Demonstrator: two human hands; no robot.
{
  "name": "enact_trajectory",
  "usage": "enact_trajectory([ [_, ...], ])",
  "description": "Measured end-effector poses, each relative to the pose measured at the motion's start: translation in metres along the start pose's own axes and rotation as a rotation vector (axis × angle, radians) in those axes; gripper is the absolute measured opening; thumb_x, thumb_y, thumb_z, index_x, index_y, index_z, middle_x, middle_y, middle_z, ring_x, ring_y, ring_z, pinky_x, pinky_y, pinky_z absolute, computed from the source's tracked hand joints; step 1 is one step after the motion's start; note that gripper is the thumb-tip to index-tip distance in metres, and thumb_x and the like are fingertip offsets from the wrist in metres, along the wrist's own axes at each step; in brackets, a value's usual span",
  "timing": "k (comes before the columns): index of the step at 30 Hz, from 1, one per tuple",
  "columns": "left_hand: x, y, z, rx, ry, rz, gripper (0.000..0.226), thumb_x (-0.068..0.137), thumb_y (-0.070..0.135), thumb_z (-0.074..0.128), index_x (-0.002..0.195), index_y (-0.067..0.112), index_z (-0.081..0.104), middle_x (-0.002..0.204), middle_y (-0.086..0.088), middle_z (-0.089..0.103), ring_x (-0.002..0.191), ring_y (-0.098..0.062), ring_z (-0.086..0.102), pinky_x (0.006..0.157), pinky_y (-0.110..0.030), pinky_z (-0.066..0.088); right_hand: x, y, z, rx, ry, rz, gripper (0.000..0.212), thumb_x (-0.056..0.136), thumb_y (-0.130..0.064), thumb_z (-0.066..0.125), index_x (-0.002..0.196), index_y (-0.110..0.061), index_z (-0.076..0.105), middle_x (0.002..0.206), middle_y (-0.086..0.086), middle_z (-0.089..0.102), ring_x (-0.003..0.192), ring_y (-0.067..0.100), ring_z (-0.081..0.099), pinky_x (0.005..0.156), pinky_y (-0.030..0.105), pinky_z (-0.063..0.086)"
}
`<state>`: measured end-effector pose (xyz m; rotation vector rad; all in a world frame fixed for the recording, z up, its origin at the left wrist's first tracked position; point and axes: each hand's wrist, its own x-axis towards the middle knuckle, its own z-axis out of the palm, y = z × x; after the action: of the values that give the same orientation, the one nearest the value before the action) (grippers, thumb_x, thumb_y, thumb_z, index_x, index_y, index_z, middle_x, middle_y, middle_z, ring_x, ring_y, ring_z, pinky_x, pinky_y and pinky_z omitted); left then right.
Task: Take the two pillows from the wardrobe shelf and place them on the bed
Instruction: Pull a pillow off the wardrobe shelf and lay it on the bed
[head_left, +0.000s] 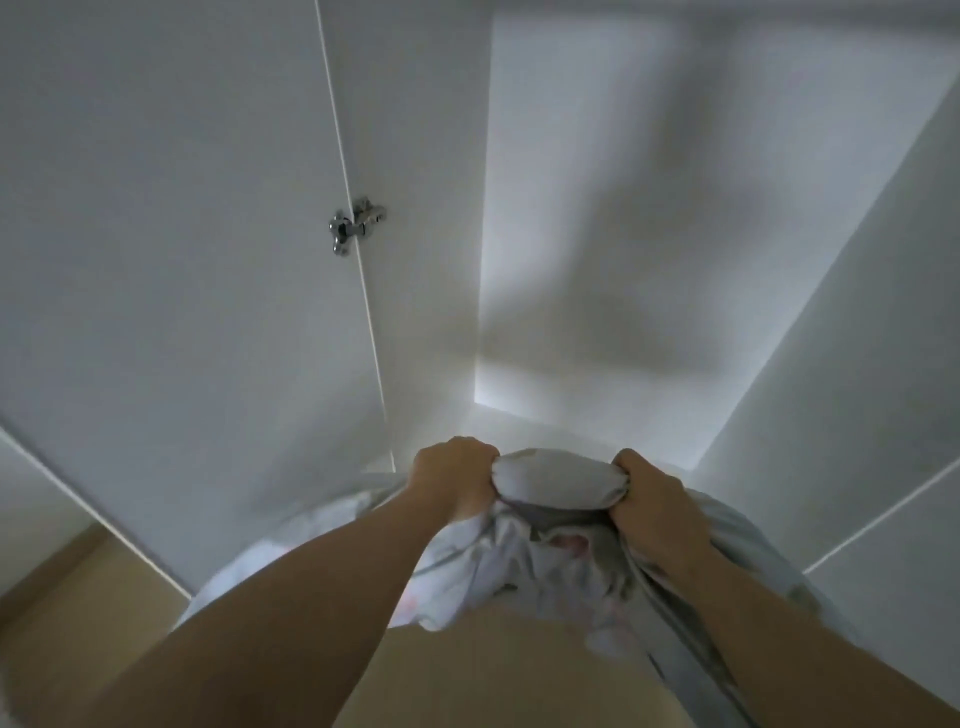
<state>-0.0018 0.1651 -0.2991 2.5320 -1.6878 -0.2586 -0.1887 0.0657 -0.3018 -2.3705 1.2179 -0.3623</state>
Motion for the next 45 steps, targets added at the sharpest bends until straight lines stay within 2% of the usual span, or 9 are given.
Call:
enact_trajectory([
  [6,-0.069,-0.023,0.078,-0.096,-0.133,-0.237,0.016,0.081,0.016,0.043,0.086,0.021,0.059,0.092,0.002,0.067,0.089,-0.020,0.063,0.063,-0.028,0.039,-0.027,0.012,0.068,-0.017,-0.299,-0.090,0.009,0.087,-0.012,0.044,0.080,-0.015,0.040,0.071,0.011,0.060,0.066,0.029,0.057,0.050,0.031,0.035],
  [10,-0.111,-0.055,0.093,-0.138,-0.150,-0.381,0.017,0.081,0.020,0.047,0.090,0.022,0.061,0.095,0.001,0.067,0.095,-0.023,0.063,0.074,-0.032,0.049,-0.036,-0.017,0.099,-0.034,-0.443,-0.196,0.016,0.082,-0.008,0.050,0.078,-0.018,0.038,0.060,-0.004,0.047,0.067,0.027,0.055,0.056,0.032,0.037],
  [17,-0.182,-0.123,0.090,-0.193,-0.178,-0.550,0.011,0.081,0.029,0.053,0.088,0.025,0.061,0.089,0.002,0.064,0.090,-0.021,0.060,0.071,-0.029,0.045,-0.049,-0.097,0.145,-0.133,-0.717,-0.270,0.029,0.073,-0.010,0.054,0.062,-0.028,0.035,0.064,-0.010,0.046,0.073,0.022,0.050,0.052,0.026,0.034],
  [22,-0.248,-0.192,0.079,-0.324,-0.030,-0.741,0.009,0.076,0.025,0.051,0.068,0.027,0.049,0.068,0.007,0.051,0.076,-0.019,0.053,0.065,-0.029,0.041,-0.065,-0.186,0.190,-0.165,-0.817,-0.383,0.017,0.068,-0.009,0.057,0.082,-0.018,0.050,0.087,0.011,0.066,0.084,0.029,0.061,0.063,0.030,0.042],
  [30,-0.337,-0.312,0.048,-0.461,-0.085,-0.878,0.015,0.070,0.033,0.069,0.068,0.023,0.057,0.072,0.002,0.058,0.078,-0.021,0.057,0.073,-0.035,0.051,-0.099,-0.329,0.248,-0.236,-0.987,-0.547,0.033,0.067,-0.019,0.062,0.100,-0.019,0.055,0.099,0.006,0.066,0.095,0.028,0.062,0.084,0.038,0.050],
  [33,-0.363,-0.341,0.028,-0.461,-0.076,-0.914,0.017,0.069,0.032,0.071,0.068,0.023,0.057,0.078,0.000,0.061,0.084,-0.023,0.060,0.082,-0.038,0.054,-0.114,-0.369,0.262,-0.250,-0.998,-0.581,0.032,0.068,-0.020,0.061,0.099,-0.019,0.054,0.096,0.007,0.065,0.088,0.025,0.060,0.077,0.034,0.049],
  [38,-0.412,-0.383,0.011,-0.429,-0.051,-0.974,0.021,0.070,0.030,0.070,0.084,0.017,0.064,0.088,-0.001,0.067,0.091,-0.023,0.062,0.068,-0.029,0.046,-0.146,-0.427,0.283,-0.124,-1.064,-0.641,0.026,0.078,-0.004,0.056,0.103,-0.012,0.053,0.088,0.003,0.054,0.065,0.005,0.047,0.043,0.006,0.032],
  [41,-0.446,-0.400,0.006,-0.378,-0.012,-1.039,0.023,0.073,0.029,0.065,0.092,0.017,0.066,0.092,-0.003,0.068,0.090,-0.022,0.061,0.066,-0.028,0.042,-0.165,-0.459,0.300,-0.113,-1.069,-0.743,0.017,0.078,-0.005,0.056,0.093,-0.013,0.052,0.079,0.002,0.053,0.063,0.010,0.047,0.046,0.012,0.031],
  [45,-0.492,-0.419,0.006,-0.294,0.074,-1.142,0.008,0.074,0.022,0.058,0.081,0.022,0.062,0.079,0.003,0.058,0.080,-0.020,0.055,0.059,-0.026,0.035,-0.186,-0.499,0.328,-0.145,-1.043,-0.927,0.019,0.081,-0.016,0.056,0.076,-0.029,0.045,0.067,-0.010,0.050,0.059,0.005,0.045,0.050,0.016,0.030],
])
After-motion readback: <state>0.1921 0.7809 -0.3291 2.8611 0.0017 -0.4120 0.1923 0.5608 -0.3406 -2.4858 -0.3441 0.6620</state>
